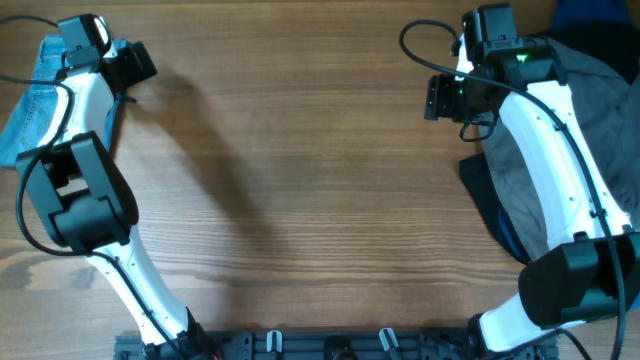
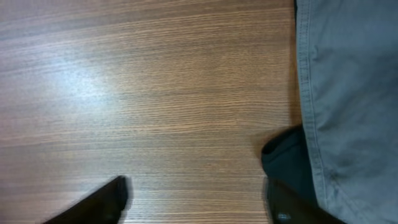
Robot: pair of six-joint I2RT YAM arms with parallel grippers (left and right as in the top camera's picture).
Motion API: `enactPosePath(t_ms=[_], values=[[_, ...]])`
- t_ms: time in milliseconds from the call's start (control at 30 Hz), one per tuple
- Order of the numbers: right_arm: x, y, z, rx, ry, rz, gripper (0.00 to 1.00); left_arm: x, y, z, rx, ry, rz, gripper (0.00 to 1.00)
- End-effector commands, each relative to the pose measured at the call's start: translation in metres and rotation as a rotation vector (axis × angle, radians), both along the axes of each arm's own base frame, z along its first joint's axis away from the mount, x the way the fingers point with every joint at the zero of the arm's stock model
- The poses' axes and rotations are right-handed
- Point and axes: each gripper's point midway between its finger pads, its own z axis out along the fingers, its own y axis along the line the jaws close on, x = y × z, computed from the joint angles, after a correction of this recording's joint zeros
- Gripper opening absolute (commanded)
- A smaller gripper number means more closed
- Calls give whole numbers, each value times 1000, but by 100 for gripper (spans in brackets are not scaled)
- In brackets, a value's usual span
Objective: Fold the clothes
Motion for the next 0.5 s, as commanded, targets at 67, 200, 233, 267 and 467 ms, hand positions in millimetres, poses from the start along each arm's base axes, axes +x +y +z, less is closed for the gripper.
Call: enactPosePath(t_ms=[67,200,233,267,467], values=[[3,11,-3,84,3,-8,96,-3,-56,-10,-134,36,-200,100],[5,24,-8,150,18,15,99,-12,-134,-19,-214,117,-345,100],[4,30,-8,182,24,26,100,-18,-151,-22,-221,148,-372,100],[4,35,-8,213,31,37,99,-25,-169,-26,-229,187,-400,100],[-2,32,-9,236,61,25,99,-105,-252,-37,-276,503,-529,100]])
